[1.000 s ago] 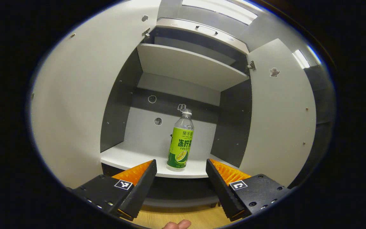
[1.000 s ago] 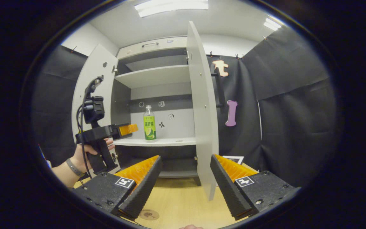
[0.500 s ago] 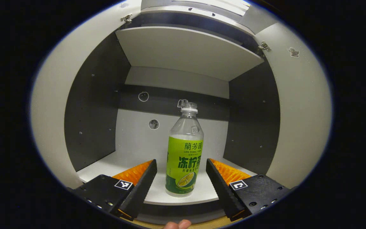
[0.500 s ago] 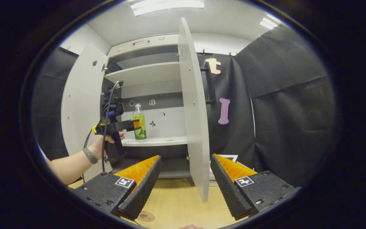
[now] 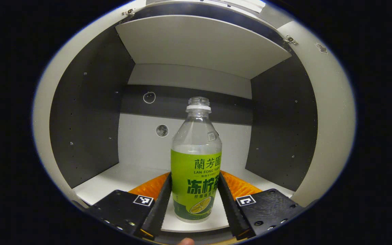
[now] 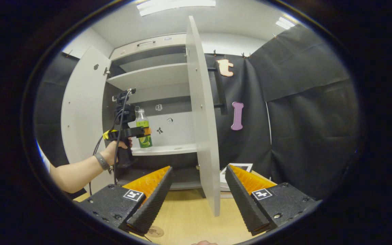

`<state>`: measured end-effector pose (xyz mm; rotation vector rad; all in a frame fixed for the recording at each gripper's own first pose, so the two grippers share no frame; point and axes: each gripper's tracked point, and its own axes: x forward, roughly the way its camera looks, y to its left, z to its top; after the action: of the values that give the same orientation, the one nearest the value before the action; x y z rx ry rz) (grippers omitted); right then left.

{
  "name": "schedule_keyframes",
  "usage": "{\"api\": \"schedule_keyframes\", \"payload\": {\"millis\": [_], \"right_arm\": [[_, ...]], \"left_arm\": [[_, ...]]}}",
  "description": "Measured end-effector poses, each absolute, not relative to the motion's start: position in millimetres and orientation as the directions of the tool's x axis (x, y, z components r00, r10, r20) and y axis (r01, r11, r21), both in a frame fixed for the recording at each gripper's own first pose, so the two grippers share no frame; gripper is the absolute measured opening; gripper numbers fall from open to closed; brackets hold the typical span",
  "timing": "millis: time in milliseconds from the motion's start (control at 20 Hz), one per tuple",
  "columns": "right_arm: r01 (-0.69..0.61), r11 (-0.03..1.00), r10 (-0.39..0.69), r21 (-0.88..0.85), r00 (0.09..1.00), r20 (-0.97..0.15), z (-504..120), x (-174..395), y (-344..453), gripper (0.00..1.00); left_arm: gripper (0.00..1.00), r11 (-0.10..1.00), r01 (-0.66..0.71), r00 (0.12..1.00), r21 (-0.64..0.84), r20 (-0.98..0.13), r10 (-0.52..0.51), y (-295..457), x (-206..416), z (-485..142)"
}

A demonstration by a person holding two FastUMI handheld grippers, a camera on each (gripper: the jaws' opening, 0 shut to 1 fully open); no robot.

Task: Grasp the bottle in the cabinet with the left hand and place it on the coaster, then close the right door with the right hand and the left door with the left hand.

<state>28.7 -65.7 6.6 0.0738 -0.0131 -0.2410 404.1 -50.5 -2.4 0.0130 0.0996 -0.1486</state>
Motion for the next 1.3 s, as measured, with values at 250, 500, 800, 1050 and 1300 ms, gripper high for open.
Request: {"api": "schedule_keyframes", "payload": {"millis": [250,500,800,1050,1300], "right_arm": [[0.226,0.971,-0.226,0.083,0.974,-0.005,5.0,27.6,-65.2,1.00],[0.196,0.978,-0.197,0.076,0.980,0.001,10.7,19.1,-57.6,1.00],[0.164,0.985,-0.165,0.049,0.986,0.024,26.2,4.3,-40.9,1.00],[0.133,0.990,-0.135,0.054,0.990,0.038,34.6,-5.1,-27.9,1.00],[0.142,0.990,-0.143,0.027,0.988,0.049,40.1,-13.5,-27.0,1.00]], "left_arm": [[0.70,0.985,0.171,0.984,0.039,-0.063,-0.168,-52.0,383.3,12.5],[0.70,0.984,0.170,0.985,0.047,-0.024,-0.169,-44.1,335.8,30.4],[0.73,0.981,0.182,0.983,0.065,0.008,-0.183,-40.5,258.2,28.4],[0.70,0.978,0.202,0.979,0.049,0.011,-0.203,-41.5,199.9,7.0],[0.70,0.977,0.211,0.977,0.025,-0.014,-0.211,-45.4,144.9,-44.6]]}}
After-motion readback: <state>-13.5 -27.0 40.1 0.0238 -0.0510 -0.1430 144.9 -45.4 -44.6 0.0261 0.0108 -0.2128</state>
